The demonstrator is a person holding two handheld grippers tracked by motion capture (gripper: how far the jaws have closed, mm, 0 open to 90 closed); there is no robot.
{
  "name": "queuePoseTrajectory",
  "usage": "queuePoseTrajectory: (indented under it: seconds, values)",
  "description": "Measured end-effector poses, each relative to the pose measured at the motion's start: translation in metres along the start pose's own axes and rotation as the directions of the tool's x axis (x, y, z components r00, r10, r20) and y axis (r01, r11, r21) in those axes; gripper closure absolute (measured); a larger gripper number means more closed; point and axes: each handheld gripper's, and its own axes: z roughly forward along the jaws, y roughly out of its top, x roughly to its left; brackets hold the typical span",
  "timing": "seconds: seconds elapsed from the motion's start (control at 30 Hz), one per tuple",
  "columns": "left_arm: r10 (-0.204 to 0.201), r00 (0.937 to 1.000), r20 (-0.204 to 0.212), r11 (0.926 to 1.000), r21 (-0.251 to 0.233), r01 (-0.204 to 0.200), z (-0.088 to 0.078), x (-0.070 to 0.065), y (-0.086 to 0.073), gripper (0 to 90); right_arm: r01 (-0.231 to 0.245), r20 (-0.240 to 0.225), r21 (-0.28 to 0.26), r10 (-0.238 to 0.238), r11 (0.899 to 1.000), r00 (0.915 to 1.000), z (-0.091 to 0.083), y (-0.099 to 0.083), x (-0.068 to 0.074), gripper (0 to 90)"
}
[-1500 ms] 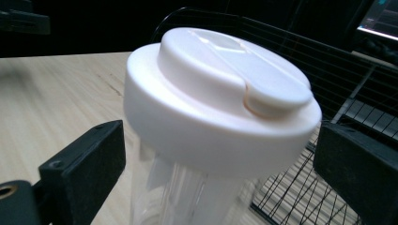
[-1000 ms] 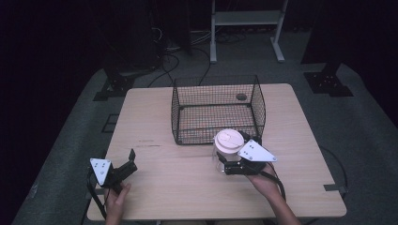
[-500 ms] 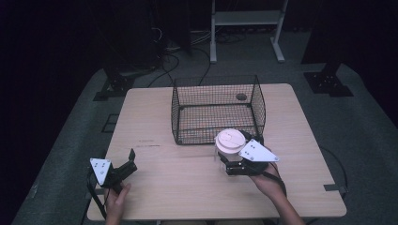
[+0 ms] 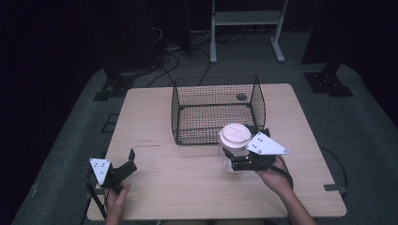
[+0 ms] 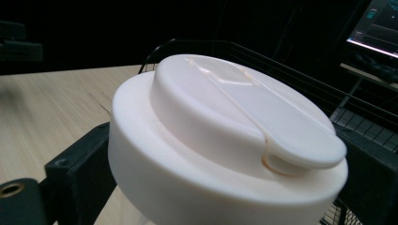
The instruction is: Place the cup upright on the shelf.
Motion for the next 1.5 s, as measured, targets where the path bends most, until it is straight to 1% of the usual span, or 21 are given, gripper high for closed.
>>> queuePoseTrajectory:
  seconds: [0.07, 0.13, 0.17, 0.33, 0.43, 0.57, 0.67, 0.7, 0.9, 0.93, 0.97, 1.0, 1.07, 1.27, 1.3, 1.4, 1.5]
  values:
    - [0.0, 1.0, 0.001, 1.0, -0.001, 0.0, 0.0, 0.0, 0.0, 0.0, -0.008, -0.007, -0.006, 0.008, 1.0, 0.9999, -0.001, 0.003, -0.002, 4.1]
    - [0.001, 1.0, 0.0, 1.0, -0.001, -0.001, 0.0, 0.0, 0.0, 0.0, -0.001, -0.004, -0.006, 0.001, 1.0, 1.0, -0.001, 0.005, -0.003, 4.0]
    - [0.002, 1.0, 0.002, 1.0, 0.0, -0.002, 0.0, 0.0, 0.0, 0.0, 0.009, 0.0, -0.007, -0.009, 1.0, 1.0, -0.002, 0.009, -0.004, 4.1]
    - [0.001, 1.0, 0.001, 1.0, 0.0, -0.001, 0.0, 0.0, 0.0, 0.0, 0.013, -0.001, -0.01, -0.013, 1.0, 0.9999, -0.003, 0.018, -0.008, 4.1]
    - [0.002, 1.0, 0.002, 1.0, 0.0, -0.002, 0.0, 0.0, 0.0, 0.0, 0.01, -0.014, -0.015, -0.01, 1.0, 0.9999, -0.004, 0.024, -0.01, 4.1]
    - [0.002, 1.0, 0.003, 1.0, 0.0, -0.002, 0.0, 0.0, 0.0, 0.0, 0.034, -0.008, -0.019, -0.034, 0.999, 0.9994, -0.005, 0.032, -0.011, 4.1]
    - [0.001, 1.0, 0.001, 1.0, -0.001, -0.001, 0.0, 0.0, 0.0, 0.0, 0.038, -0.008, -0.026, -0.038, 0.999, 0.9992, -0.005, 0.037, -0.013, 4.1]
    - [0.001, 1.0, 0.002, 1.0, -0.001, -0.001, 0.0, 0.0, 0.0, 0.0, 0.04, -0.008, -0.029, -0.04, 0.999, 0.9992, -0.005, 0.043, -0.014, 4.1]
    - [-0.001, 1.0, 0.0, 1.0, -0.003, 0.001, 0.0, 0.0, 0.0, 0.0, 0.057, 0.0, -0.033, -0.057, 0.998, 0.9984, -0.006, 0.057, -0.02, 4.1]
    - [-0.001, 1.0, 0.0, 1.0, -0.003, 0.001, 0.0, 0.0, 0.0, 0.0, 0.057, 0.0, -0.033, -0.057, 0.998, 0.9984, -0.006, 0.057, -0.02, 4.1]
    - [-0.003, 1.0, 0.001, 1.0, -0.003, 0.003, 0.0, 0.0, 0.0, 0.0, 0.064, 0.001, -0.035, -0.064, 0.997, 0.998, -0.006, 0.062, -0.021, 4.1]
    - [-0.003, 1.0, 0.001, 1.0, -0.003, 0.003, 0.0, 0.0, 0.0, 0.0, 0.064, 0.001, -0.035, -0.064, 0.997, 0.998, -0.006, 0.062, -0.021, 4.1]
    - [-0.002, 1.0, 0.002, 1.0, -0.002, 0.002, 0.0, 0.0, 0.0, 0.0, 0.064, 0.003, -0.04, -0.063, 0.997, 0.998, -0.005, 0.068, -0.024, 4.1]
    - [-0.003, 1.0, 0.001, 1.0, -0.003, 0.003, 0.0, 0.0, 0.0, 0.0, 0.064, -0.002, -0.05, -0.064, 0.997, 0.998, -0.003, 0.076, -0.027, 4.1]
    - [-0.003, 1.0, 0.001, 1.0, -0.003, 0.003, 0.0, 0.0, 0.0, 0.0, 0.066, 0.002, -0.05, -0.066, 0.997, 0.9978, -0.002, 0.08, -0.029, 4.1]
    - [-0.003, 1.0, 0.001, 1.0, -0.003, 0.003, 0.0, 0.0, 0.0, 0.0, 0.067, 0.003, -0.053, -0.067, 0.996, 0.9978, -0.001, 0.084, -0.031, 4.1]
    - [-0.004, 1.0, 0.002, 1.0, -0.003, 0.004, 0.0, 0.0, 0.0, 0.0, 0.069, 0.01, -0.055, -0.068, 0.996, 0.9976, 0.003, 0.091, -0.036, 4.1]
